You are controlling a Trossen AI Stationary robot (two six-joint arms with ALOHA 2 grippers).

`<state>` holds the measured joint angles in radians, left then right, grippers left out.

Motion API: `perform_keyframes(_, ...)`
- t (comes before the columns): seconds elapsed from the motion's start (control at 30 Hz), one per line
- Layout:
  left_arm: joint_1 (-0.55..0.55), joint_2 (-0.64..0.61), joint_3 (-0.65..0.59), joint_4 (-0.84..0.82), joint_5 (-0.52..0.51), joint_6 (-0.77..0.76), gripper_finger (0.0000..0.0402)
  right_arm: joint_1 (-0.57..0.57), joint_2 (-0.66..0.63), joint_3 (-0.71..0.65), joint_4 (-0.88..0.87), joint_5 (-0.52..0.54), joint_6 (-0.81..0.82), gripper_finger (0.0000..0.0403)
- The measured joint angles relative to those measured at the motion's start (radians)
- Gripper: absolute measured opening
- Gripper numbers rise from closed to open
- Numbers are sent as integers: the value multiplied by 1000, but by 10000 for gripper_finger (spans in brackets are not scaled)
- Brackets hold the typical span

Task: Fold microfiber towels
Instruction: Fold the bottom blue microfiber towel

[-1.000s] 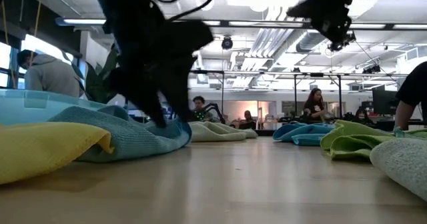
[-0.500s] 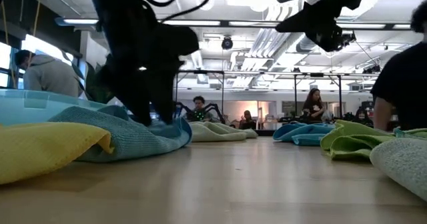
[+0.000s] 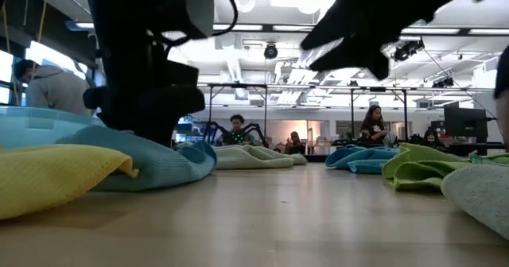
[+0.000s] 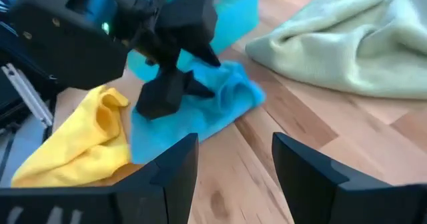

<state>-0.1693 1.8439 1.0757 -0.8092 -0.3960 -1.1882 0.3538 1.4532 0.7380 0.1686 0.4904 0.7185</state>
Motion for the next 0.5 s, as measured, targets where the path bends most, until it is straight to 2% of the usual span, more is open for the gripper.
perform_keyframes(0.17,26,-2,-14,15,4,10,257,-42,127,0,162,-52,-24,183)
perform_keyframes(0.37,50,0,-12,167,44,91,257,-78,288,1,498,-174,-110,183)
perform_keyframes(0.5,67,0,-12,278,66,123,257,-78,359,1,596,-222,-115,183)
